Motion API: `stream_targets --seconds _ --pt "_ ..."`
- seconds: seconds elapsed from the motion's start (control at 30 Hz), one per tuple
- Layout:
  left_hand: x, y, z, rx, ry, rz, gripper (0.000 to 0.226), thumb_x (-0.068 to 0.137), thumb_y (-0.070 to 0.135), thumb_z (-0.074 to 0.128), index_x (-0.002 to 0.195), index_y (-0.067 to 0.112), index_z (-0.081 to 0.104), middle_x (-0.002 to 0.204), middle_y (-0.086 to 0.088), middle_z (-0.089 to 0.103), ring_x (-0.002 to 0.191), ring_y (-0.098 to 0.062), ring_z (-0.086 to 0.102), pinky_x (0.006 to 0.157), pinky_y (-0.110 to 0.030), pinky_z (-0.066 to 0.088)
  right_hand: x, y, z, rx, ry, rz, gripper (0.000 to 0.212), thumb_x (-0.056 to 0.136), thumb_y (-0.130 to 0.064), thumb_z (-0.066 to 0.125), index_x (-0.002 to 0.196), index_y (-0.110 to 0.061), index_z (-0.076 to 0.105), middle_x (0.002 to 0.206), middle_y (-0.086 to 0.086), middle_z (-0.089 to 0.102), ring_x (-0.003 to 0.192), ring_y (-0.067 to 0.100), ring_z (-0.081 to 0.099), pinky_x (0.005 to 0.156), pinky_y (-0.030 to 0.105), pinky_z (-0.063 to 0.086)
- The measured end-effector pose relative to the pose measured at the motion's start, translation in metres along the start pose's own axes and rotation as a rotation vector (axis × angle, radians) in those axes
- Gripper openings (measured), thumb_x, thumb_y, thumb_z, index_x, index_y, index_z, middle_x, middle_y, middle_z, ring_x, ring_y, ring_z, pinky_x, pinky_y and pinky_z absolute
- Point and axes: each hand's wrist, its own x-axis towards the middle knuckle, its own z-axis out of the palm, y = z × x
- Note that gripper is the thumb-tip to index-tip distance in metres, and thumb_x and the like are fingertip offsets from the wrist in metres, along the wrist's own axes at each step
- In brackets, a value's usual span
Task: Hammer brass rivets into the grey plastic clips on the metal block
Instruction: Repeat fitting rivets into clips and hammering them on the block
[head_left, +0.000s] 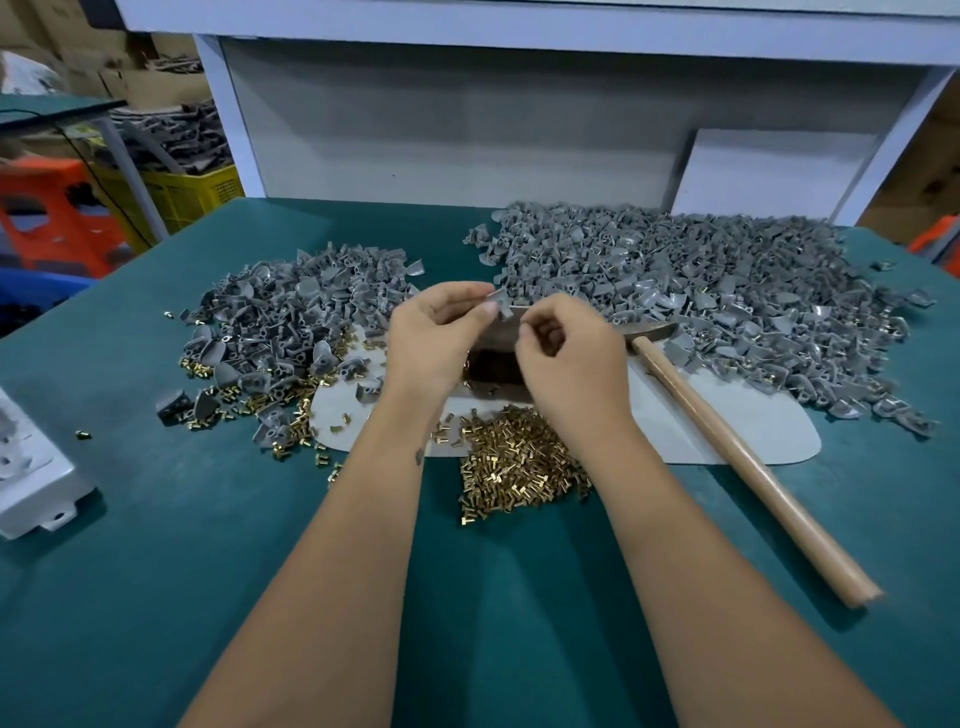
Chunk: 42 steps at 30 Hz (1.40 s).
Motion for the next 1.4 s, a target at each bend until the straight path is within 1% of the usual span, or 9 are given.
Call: stream_targets --seconds 0.17,0.27,0.37,0.47,0.63,0.83,0.87,1.03,1.4 --pt "-0.001 -0.004 0.021 0.233 -0.087 0.101 0.023 0.086 0.007 0.071 0.084 0.030 0.074 0.073 0.023 0.070 0.075 0.013 0.063 0.067 -0.005 0.048 0.012 0.020 -0.009 0.052 0.088 0.098 0.018 0.088 -0.007 0.061 0.094 -0.023 0.067 0.095 -0.007 0.062 0.083 0.003 0.055 0.077 0.019 0.045" --pt "0.002 -0.011 0.027 0.433 -0.042 0.154 0.021 0.091 0.014 0.067 0.106 0.026 0.075 0.097 0.014 0.071 0.096 0.003 0.061 0.088 -0.023 0.051 0.016 0.028 -0.010 -0.017 0.079 0.095 0.024 0.096 -0.005 0.049 0.110 -0.013 0.067 0.101 -0.006 0.051 0.095 0.010 0.050 0.080 0.019 0.036" --pt "0.001 -0.015 0.028 0.620 0.108 0.204 0.029 0.094 0.023 0.062 0.122 0.026 0.068 0.117 0.006 0.068 0.120 -0.017 0.047 0.101 -0.035 0.039 0.017 0.032 -0.010 -0.044 0.078 0.123 0.024 0.097 -0.006 0.045 0.105 -0.013 0.067 0.099 -0.007 0.048 0.093 0.010 0.046 0.074 0.019 0.030" --pt "-0.003 -0.014 0.029 0.724 0.215 0.258 0.024 0.093 0.030 0.058 0.114 0.030 0.070 0.116 0.008 0.068 0.120 -0.018 0.041 0.095 -0.034 0.026 0.017 0.032 -0.010 -0.039 0.105 0.143 0.019 0.096 -0.007 0.050 0.100 -0.016 0.067 0.098 -0.007 0.055 0.090 0.008 0.048 0.074 0.020 0.033" --pt "-0.007 -0.016 0.035 0.944 0.135 0.237 0.031 0.084 0.055 0.061 0.104 0.032 0.070 0.119 0.009 0.063 0.125 -0.020 0.033 0.101 -0.041 0.018 0.016 0.028 -0.014 0.083 0.116 0.195 0.016 0.090 -0.007 0.060 0.092 -0.022 0.065 0.086 -0.013 0.061 0.087 0.008 0.059 0.080 0.023 0.047" --pt "-0.005 -0.019 0.033 0.774 0.032 0.241 0.013 0.091 0.037 0.064 0.098 0.036 0.074 0.113 0.011 0.065 0.125 -0.020 0.030 0.099 -0.036 0.020 0.016 0.024 -0.012 0.138 0.069 0.143 0.017 0.084 -0.007 0.067 0.081 -0.024 0.066 0.086 -0.014 0.059 0.081 -0.004 0.055 0.073 0.007 0.041" --pt "-0.005 -0.018 0.032 0.757 0.012 0.237 0.014 0.091 0.036 0.064 0.099 0.036 0.075 0.113 0.012 0.065 0.125 -0.021 0.030 0.098 -0.035 0.019 0.016 0.023 -0.011 0.148 0.054 0.129 0.016 0.082 -0.006 0.069 0.080 -0.023 0.067 0.087 -0.015 0.057 0.083 -0.003 0.054 0.076 0.008 0.042" --pt "-0.004 -0.019 0.030 0.722 -0.017 0.201 0.015 0.092 0.034 0.064 0.101 0.035 0.075 0.116 0.014 0.066 0.128 -0.021 0.030 0.101 -0.035 0.017 0.016 0.023 -0.004 0.037 0.023 0.119 0.007 0.080 -0.013 0.072 0.080 -0.020 0.074 0.089 -0.016 0.057 0.101 0.015 0.053 0.094 0.044 0.041" --pt "-0.001 -0.022 0.028 0.730 0.012 0.221 0.012 0.090 0.037 0.067 0.097 0.035 0.076 0.113 0.012 0.067 0.125 -0.019 0.030 0.099 -0.035 0.018 0.016 0.020 -0.010 -0.116 -0.018 0.064 0.020 0.084 -0.016 0.068 0.073 -0.031 0.061 0.086 -0.012 0.057 0.097 0.014 0.049 0.095 0.043 0.037"
